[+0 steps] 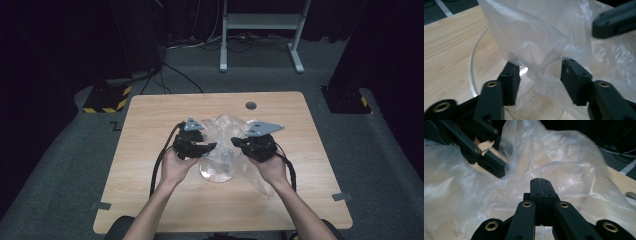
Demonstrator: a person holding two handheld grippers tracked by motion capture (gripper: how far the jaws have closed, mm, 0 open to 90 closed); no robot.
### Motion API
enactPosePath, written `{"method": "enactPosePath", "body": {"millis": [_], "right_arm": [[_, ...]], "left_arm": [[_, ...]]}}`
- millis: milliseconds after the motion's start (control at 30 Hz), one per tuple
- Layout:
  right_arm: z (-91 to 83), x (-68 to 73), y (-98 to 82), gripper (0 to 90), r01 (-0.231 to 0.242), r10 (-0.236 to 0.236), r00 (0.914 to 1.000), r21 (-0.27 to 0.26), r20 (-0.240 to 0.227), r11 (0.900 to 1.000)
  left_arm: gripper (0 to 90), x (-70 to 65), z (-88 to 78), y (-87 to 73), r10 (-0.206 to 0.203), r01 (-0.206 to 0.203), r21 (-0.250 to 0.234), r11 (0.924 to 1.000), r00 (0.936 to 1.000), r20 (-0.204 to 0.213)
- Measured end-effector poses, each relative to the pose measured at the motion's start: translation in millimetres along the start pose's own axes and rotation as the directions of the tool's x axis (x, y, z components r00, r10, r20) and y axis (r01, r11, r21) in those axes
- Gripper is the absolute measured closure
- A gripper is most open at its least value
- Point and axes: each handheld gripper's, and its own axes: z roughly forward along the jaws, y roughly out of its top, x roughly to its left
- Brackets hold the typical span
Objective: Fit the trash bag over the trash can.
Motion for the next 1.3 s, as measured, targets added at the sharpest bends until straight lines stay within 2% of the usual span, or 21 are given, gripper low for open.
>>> {"method": "enactPosePath", "body": {"millis": [133, 167, 200, 367, 433, 467, 533, 567, 600, 633, 667, 800, 867, 900, 933, 967, 1067, 1100, 1200, 1233, 1300], "right_arm": [[19.3, 6.4, 3.2, 90.0, 0.039, -0.036, 0.9982, 0.065, -0.048, 0.997], [19.3, 6.4, 3.2, 90.0, 0.039, -0.036, 0.9982, 0.065, -0.048, 0.997], [26.5, 9.3, 4.1, 90.0, 0.054, -0.048, 0.997, 0.102, -0.06, 0.993], [34.7, 14.9, 3.6, 89.9, 0.085, -0.075, 0.9941, 0.135, -0.079, 0.987], [34.6, 14.7, 3.2, 89.0, 0.08, -0.069, 0.9938, 0.135, -0.087, 0.988], [34.9, 13.2, 2.4, 80.7, 0.06, -0.045, 0.9927, 0.131, -0.112, 0.99], [34.8, 12.9, 2.0, 77.1, 0.052, -0.036, 0.992, 0.127, -0.121, 0.991], [33.8, 13.8, 0.6, 70.7, 0.053, -0.038, 0.9918, 0.118, -0.122, 0.992], [33.8, 13.8, 0.6, 70.7, 0.053, -0.038, 0.9918, 0.118, -0.122, 0.992], [32.9, 14.6, 0.1, 67.8, 0.049, -0.036, 0.9927, 0.116, -0.115, 0.992], [28.7, 14.8, -1.5, 60.8, 0.048, -0.038, 0.9936, 0.099, -0.106, 0.994], [17.3, 12.2, -2.9, 54.1, 0.033, -0.028, 0.997, 0.064, -0.073, 0.997], [1.7, 6.9, -4.6, 50.2, -0.003, 0.004, 0.9997, 0.019, -0.023, 1.0], [1.7, 6.9, -4.6, 50.2, -0.003, 0.004, 0.9997, 0.019, -0.023, 1.0], [-8.8, 1.7, -6.9, 48.3, -0.026, 0.026, 0.9993, -0.008, 0.028, 1.0], [-8.8, 1.7, -6.9, 48.3, -0.026, 0.026, 0.9993, -0.008, 0.028, 1.0], [-22.4, -7.9, -12.6, 46.1, -0.078, 0.081, 0.9922, -0.03, 0.095, 0.996], [-28.4, -15.2, -17.5, 44.3, -0.12, 0.124, 0.9848, -0.038, 0.122, 0.992], [-31.5, -22.6, -23.3, 43.9, -0.162, 0.166, 0.9774, -0.044, 0.131, 0.986], [-29.1, -31.8, -29.8, 43.3, -0.232, 0.236, 0.967, -0.042, 0.097, 0.972], [-27.6, -34.0, -31.9, 44.2, -0.252, 0.255, 0.9633, -0.046, 0.082, 0.967]], "left_arm": [[38.8, 1.5, -9.0, -2.7, -0.005, 0.005, -0.009, 0.9999, 1.0, -0.008], [38.7, 1.5, -9.0, -2.7, -0.005, 0.005, -0.009, 0.9999, 1.0, -0.008], [38.8, 1.1, -10.4, -4.4, -0.007, 0.007, -0.012, 0.9999, 0.9999, -0.011], [40.7, -0.4, -9.0, -6.6, -0.007, 0.007, -0.014, 0.9999, 0.9996, -0.029], [45.4, -1.2, -8.1, -6.6, 0.0, -0.001, -0.017, 0.9999, 0.9993, -0.038], [48.4, -2.3, -5.5, -6.3, 0.009, -0.01, -0.015, 0.9998, 0.9989, -0.047], [51.9, -2.5, -3.6, -6.2, 0.009, -0.01, -0.009, 0.9999, 0.9991, -0.042], [63.6, -2.1, 0.3, -5.7, 0.018, -0.018, 0.006, 0.9998, 0.9991, -0.037], [68.5, -2.1, 0.3, -5.7, 0.018, -0.018, 0.006, 0.9998, 0.9991, -0.037], [68.5, -2.1, 3.0, -5.4, 0.034, -0.033, 0.024, 0.9992, 0.9985, -0.042], [79.7, -2.3, 6.8, -4.9, 0.048, -0.045, 0.047, 0.9979, 0.9976, -0.05], [86.6, -0.7, 10.5, -3.1, 0.061, -0.057, 0.07, 0.9959, 0.9967, -0.053], [88.4, 1.1, 15.2, -2.6, 0.065, -0.061, 0.087, 0.9943, 0.9966, -0.051], [88.6, 1.1, 15.2, -2.6, 0.065, -0.061, 0.087, 0.9943, 0.9966, -0.051], [88.7, 3.1, 18.9, -2.9, 0.066, -0.061, 0.102, 0.9929, 0.9967, -0.047], [88.8, 3.1, 18.9, -2.9, 0.066, -0.061, 0.102, 0.9929, 0.9967, -0.047], [88.8, 4.9, 21.4, -2.9, 0.065, -0.061, 0.108, 0.9922, 0.9972, -0.038], [88.9, 5.1, 21.9, -2.9, 0.063, -0.059, 0.11, 0.9922, 0.9974, -0.034], [88.9, 6.2, 22.4, -2.7, 0.057, -0.054, 0.109, 0.9925, 0.9982, -0.022], [88.9, 6.8, 22.3, -2.6, 0.06, -0.058, 0.109, 0.9924, 0.9979, -0.023], [88.9, 7.0, 22.3, -2.6, 0.061, -0.058, 0.107, 0.9925, 0.9979, -0.022]]}}
